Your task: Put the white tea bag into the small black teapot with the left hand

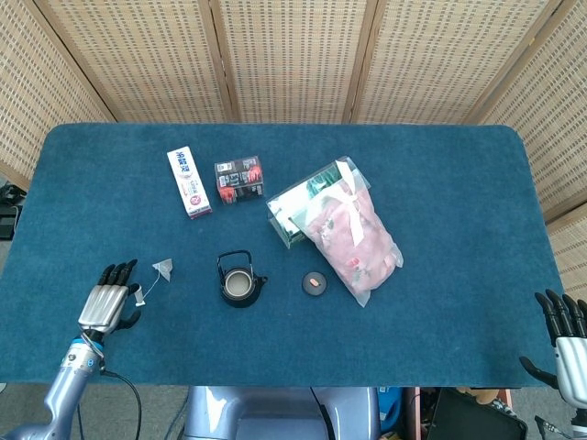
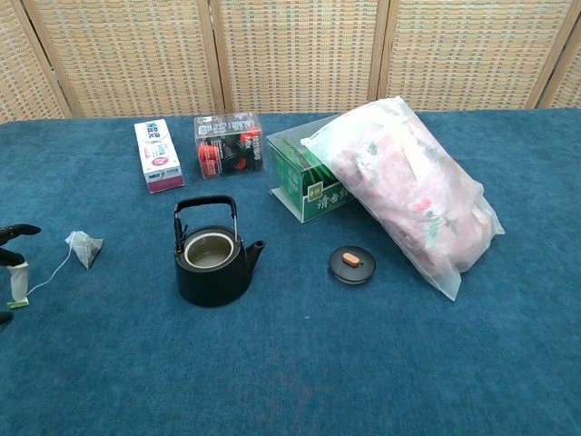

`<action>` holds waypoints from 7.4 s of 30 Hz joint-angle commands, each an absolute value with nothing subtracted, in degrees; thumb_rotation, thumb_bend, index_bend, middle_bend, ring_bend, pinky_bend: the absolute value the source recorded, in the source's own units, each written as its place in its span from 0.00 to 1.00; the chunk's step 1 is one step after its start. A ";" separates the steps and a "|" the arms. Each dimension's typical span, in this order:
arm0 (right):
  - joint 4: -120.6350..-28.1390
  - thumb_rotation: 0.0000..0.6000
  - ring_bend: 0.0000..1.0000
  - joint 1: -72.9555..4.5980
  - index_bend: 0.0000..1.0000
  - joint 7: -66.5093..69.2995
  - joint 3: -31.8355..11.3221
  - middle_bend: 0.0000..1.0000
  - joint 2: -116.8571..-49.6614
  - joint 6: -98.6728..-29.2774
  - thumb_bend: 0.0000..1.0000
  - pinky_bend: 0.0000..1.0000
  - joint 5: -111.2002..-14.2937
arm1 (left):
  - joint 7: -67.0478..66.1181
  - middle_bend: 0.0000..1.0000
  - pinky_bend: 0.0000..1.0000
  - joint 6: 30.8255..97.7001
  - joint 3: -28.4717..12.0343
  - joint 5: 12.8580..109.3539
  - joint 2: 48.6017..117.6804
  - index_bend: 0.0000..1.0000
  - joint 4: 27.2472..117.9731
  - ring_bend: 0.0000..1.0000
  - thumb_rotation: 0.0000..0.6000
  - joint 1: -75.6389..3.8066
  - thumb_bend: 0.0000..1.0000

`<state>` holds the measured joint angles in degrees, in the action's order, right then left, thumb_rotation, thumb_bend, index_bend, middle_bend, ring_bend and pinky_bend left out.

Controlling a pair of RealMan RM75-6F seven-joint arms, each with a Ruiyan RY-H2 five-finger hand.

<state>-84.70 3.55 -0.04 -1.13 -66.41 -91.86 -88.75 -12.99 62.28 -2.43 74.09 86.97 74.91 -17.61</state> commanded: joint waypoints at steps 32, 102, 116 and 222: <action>-85.16 1.00 0.01 3.49 0.09 -1.05 -1.49 0.15 -66.49 -91.31 0.07 0.09 -88.39 | -7.98 0.00 0.00 63.85 -2.22 75.52 86.71 0.62 75.09 0.00 1.00 -17.93 0.47; -82.49 1.00 0.01 4.49 0.09 2.07 -1.09 0.15 -67.74 -91.43 0.07 0.09 -87.91 | -11.40 0.00 0.00 66.72 -12.50 83.19 76.07 0.62 102.94 0.00 1.00 -32.37 0.47; -82.21 1.00 0.01 4.43 0.09 2.14 -1.17 0.15 -67.93 -90.89 0.07 0.09 -87.58 | -11.48 0.00 0.00 65.90 -11.97 81.57 77.79 0.62 101.05 0.00 1.00 -34.09 0.47; -82.37 1.00 0.01 3.79 0.09 1.79 -1.19 0.15 -68.27 -89.44 0.07 0.09 -87.33 | -53.39 0.88 0.71 55.08 -2.88 69.78 66.40 0.18 117.84 0.81 1.00 -35.57 0.91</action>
<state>-82.39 3.79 1.77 -1.19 -68.25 -89.46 -87.35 -48.94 58.73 -2.05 75.28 67.64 114.54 -32.43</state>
